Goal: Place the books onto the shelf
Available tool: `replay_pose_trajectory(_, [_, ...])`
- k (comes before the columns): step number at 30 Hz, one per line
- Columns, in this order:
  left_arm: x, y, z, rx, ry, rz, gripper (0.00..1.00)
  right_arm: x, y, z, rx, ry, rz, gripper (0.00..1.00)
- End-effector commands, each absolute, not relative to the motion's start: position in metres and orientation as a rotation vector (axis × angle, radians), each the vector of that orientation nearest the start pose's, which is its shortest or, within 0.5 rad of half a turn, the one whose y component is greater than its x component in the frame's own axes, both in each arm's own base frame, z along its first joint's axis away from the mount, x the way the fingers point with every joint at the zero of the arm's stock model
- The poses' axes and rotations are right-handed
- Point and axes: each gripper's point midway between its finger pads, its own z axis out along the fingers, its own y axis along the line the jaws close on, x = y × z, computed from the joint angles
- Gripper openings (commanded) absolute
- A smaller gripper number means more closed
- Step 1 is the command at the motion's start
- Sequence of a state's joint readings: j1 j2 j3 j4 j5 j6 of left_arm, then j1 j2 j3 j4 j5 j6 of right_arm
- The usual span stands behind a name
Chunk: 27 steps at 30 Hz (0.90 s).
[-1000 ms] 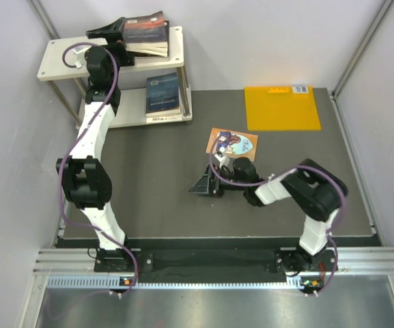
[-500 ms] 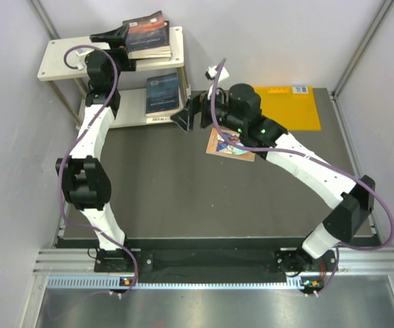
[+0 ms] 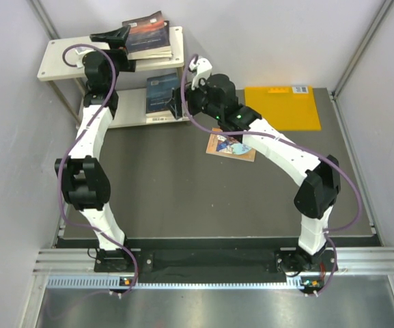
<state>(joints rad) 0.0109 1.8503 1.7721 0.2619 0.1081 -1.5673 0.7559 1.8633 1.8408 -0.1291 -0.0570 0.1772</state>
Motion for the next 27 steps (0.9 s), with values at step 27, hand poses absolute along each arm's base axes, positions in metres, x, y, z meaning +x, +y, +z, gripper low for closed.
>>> replay_pose_trajectory(27, [0.597, -0.048, 0.475, -0.665, 1.419, -1.052, 0.98, 0.396, 0.386, 0.362, -0.441, 1.592, 0.862, 1.00])
